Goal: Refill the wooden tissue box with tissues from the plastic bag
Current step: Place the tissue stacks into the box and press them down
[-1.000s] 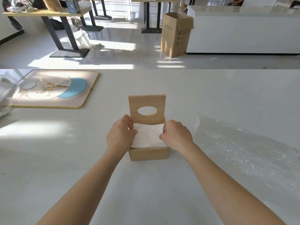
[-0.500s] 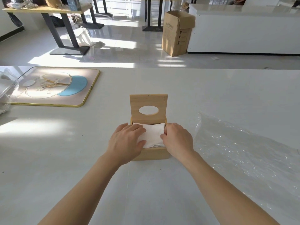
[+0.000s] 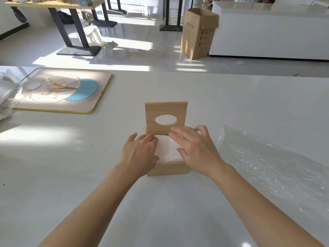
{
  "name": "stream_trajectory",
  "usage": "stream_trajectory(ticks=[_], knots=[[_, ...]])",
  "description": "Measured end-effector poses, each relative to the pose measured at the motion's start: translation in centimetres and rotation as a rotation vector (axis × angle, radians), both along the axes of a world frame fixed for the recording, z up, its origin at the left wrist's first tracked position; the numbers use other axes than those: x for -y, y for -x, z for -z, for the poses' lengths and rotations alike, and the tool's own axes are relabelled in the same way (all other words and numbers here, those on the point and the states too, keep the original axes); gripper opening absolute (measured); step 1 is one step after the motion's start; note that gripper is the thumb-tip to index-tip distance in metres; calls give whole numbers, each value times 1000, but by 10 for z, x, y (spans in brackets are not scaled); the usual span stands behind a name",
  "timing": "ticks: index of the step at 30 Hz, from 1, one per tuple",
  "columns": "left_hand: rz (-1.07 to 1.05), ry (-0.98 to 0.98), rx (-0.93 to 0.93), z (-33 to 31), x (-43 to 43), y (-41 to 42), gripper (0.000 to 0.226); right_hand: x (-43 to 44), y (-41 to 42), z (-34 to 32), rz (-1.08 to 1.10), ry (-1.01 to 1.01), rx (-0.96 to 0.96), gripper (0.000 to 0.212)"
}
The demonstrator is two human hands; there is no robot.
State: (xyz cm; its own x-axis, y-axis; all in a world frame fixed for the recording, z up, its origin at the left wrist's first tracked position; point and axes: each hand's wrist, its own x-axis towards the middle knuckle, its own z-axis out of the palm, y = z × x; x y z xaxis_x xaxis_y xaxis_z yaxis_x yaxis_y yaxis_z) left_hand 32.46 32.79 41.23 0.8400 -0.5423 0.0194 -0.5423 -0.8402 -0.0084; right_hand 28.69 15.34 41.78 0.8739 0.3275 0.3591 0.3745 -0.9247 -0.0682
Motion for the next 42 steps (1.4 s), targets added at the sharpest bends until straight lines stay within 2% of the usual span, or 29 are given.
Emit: stream_trajectory(ticks=[3,6,8,14,17,23,27,32,37,39,42], knots=[[2,-53,-3,1,1,-1,47,3,-3,2,-62,42,-91,21],[2,-94,25,1,3,-2,43,4,-8,11,16,176,-282,23],[-25,-118,35,-1,3,-3,37,5,-12,13,56,181,-327,23],[-76,-204,4,-6,12,-6,23,0,-21,9,78,183,-374,13],[-84,-225,-6,-5,15,-5,17,0,-23,9,70,164,-402,16],[-139,-241,-89,-5,18,-5,15,-1,-25,7,55,173,-434,12],[-115,-208,-112,-15,15,-11,7,2,-19,4,44,234,-326,8],[-126,-169,-47,-18,18,-11,37,-3,-18,-1,55,303,-274,18],[-101,-139,-22,-7,20,-10,40,-5,-25,-1,74,276,-319,23],[-100,-142,-16,-4,17,-10,37,-3,-26,2,86,259,-354,21],[-107,-89,-43,-5,13,-9,17,1,-25,5,66,173,-375,12]])
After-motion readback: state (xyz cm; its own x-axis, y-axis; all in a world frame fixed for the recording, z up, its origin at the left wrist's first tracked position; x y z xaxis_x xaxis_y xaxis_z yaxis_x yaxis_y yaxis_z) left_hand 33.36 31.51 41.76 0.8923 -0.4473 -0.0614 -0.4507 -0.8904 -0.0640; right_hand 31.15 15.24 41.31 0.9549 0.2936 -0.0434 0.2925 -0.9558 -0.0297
